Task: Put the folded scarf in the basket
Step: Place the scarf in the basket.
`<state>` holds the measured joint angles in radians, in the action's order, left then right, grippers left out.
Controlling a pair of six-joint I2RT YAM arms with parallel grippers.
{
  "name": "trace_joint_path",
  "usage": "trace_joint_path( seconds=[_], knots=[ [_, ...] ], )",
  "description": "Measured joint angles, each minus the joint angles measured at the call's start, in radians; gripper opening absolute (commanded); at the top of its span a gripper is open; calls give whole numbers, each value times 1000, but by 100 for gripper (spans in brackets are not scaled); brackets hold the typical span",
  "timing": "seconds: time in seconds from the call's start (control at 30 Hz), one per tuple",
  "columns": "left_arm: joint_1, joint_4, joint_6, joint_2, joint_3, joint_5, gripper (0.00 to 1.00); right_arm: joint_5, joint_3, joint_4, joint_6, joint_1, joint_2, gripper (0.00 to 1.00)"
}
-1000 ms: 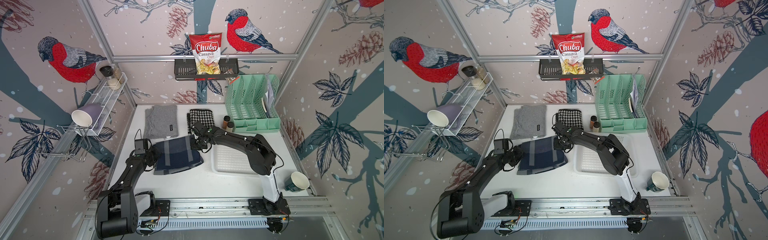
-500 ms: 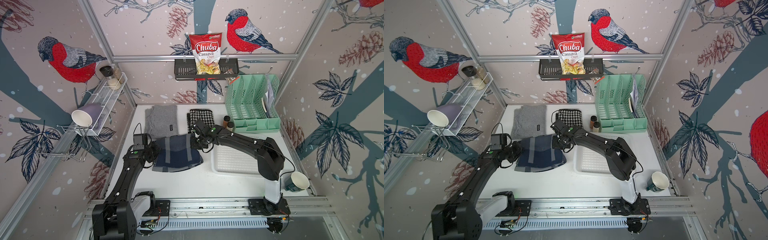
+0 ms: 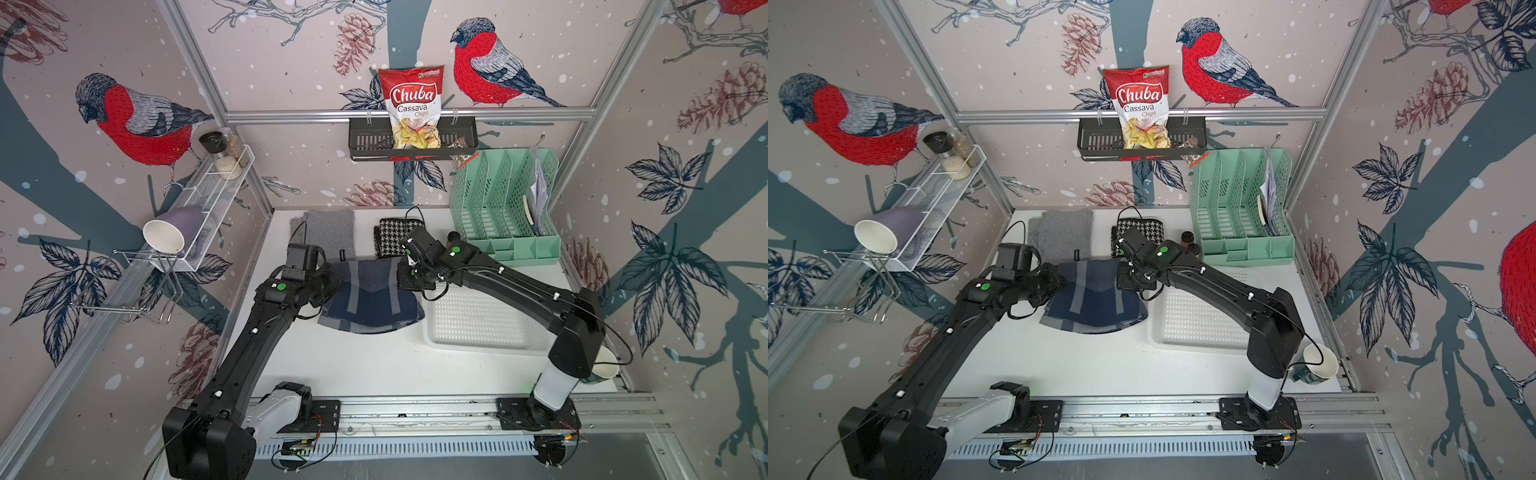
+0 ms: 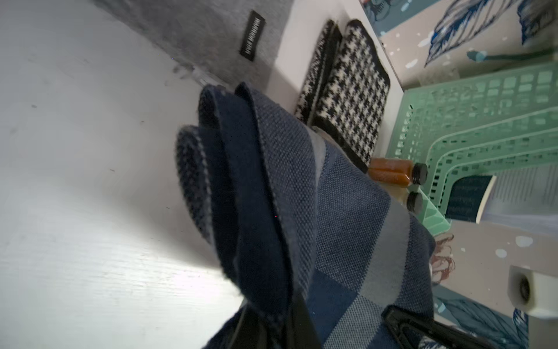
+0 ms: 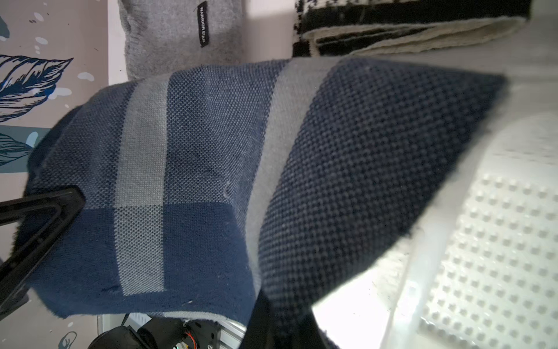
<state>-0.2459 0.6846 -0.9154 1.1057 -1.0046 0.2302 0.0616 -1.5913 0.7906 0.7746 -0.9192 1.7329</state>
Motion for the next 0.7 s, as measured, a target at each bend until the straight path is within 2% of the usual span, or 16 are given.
trace_joint_path(
  seconds=[0.3,0.43,0.7],
  knots=[
    [-278,-22,-131,119,-112,-77,0,-73,132,104,-15,74,-183,0],
    [-373,-46,-171,182,-154,-107,0,-105,204,139,-16,119,-272,0],
    [-551,-124,-237,356,-262,-141,0,-163,344,201,-42,288,-434,0]
  ],
)
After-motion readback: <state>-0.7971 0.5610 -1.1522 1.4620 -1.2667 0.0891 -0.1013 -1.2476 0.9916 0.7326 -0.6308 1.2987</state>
